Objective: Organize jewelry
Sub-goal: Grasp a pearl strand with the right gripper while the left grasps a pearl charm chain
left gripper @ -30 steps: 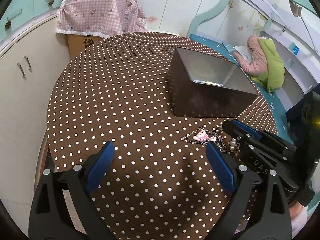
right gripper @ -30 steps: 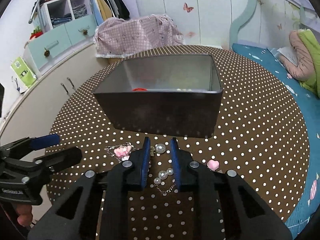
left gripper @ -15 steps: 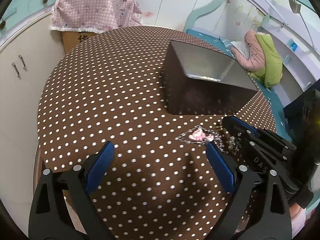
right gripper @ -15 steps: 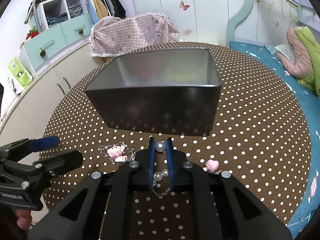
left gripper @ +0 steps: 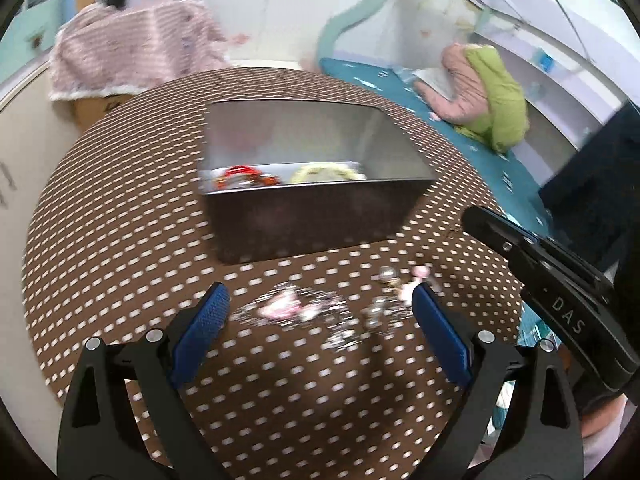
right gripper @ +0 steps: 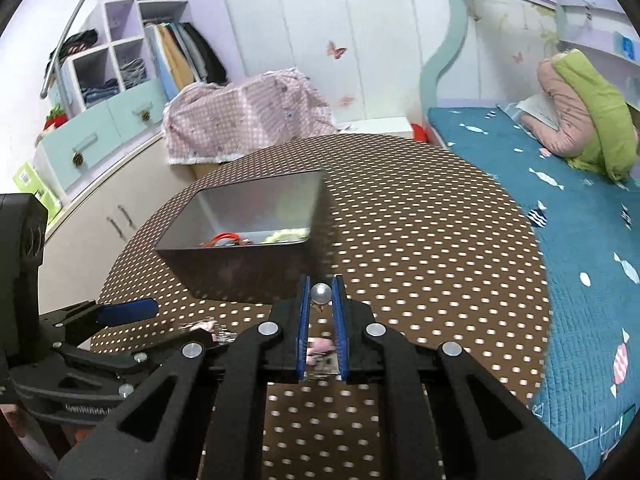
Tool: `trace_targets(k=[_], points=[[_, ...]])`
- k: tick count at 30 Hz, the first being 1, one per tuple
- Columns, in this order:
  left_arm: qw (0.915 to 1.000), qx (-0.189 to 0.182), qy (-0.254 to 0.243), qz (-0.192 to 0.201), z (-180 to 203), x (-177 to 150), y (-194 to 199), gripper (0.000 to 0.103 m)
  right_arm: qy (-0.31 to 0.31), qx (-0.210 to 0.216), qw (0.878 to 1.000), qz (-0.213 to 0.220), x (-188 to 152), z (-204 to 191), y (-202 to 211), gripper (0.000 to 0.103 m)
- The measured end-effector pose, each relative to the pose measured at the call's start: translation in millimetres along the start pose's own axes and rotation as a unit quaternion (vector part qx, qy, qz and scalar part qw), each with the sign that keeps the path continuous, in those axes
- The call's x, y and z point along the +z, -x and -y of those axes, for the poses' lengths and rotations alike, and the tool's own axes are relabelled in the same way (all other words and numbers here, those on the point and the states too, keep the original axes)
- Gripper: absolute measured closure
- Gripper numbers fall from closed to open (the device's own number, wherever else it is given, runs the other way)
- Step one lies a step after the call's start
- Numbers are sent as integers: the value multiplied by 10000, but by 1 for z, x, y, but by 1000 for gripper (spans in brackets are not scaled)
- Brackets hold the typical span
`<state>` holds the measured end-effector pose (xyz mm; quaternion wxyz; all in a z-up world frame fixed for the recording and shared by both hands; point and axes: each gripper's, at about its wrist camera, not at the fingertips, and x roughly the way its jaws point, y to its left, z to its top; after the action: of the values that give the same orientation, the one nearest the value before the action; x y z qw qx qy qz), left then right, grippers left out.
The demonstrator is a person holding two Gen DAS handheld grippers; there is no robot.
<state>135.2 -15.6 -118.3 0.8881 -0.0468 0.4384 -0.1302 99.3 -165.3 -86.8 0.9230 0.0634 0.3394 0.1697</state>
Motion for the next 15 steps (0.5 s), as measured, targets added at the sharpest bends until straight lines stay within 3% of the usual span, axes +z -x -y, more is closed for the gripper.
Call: trace_targets(k=[7,11,15], points=[[9976,-664,-101,153,16,9,-16,11,-218,-57,9997,69,-5,15,4,93],[9975,-684,28,144,16,15,-25,12,-267,-33,9996,49,-7,20,2,93],[9979,-637,73,10,17,20,-36,35,-320,15,9995,-14,-9,26,-1,93]])
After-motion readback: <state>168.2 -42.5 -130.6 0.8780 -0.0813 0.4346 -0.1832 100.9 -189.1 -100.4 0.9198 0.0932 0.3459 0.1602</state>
